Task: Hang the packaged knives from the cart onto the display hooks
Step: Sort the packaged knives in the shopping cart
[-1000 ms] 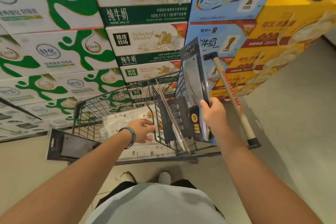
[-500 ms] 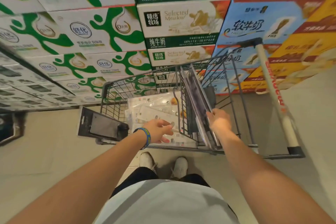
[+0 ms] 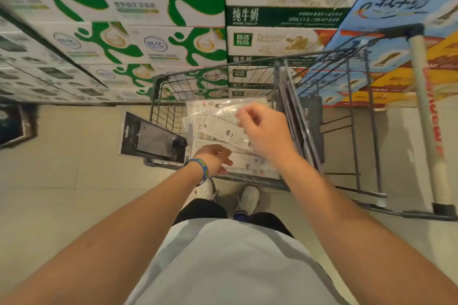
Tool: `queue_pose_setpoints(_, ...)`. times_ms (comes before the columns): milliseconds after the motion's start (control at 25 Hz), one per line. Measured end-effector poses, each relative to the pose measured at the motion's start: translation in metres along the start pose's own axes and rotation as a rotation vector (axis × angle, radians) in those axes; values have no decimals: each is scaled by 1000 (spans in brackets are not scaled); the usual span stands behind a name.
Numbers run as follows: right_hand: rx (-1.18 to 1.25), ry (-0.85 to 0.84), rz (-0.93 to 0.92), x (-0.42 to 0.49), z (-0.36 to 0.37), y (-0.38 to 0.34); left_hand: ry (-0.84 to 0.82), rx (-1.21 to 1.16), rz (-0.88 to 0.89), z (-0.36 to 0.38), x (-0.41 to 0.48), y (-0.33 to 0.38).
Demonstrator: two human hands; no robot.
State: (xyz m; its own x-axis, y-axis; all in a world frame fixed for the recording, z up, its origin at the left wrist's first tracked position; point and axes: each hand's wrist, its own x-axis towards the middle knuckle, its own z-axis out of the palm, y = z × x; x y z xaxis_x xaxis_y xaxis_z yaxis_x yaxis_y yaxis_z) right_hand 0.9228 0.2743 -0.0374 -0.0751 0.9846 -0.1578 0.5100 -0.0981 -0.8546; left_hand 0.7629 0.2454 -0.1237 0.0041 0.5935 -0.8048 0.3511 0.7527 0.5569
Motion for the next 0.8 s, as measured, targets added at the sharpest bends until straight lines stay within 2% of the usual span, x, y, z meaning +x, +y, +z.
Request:
queue_pose_setpoints(40,-18,-101,22,2,17,-4,58,46,-20,-13,6,-11)
queue_pose_setpoints(160,-191,-395,218,13,73,18,176,514,-24,-52,33,-53)
queue_pose_setpoints(320,-472,-583,417,21,126,80,115,838,57,-72,74,-81)
queue_pose_setpoints(480,-678,-635,497,39,168,139,188,1007,216,-73,91,-100)
queue_pose_setpoints(680,-578,-654,377,78,236,188,180,988,157,-73,101,-111)
queue_pose_setpoints(800,-740,-616,264,90,261,212,201,988,160,-72,105,-115)
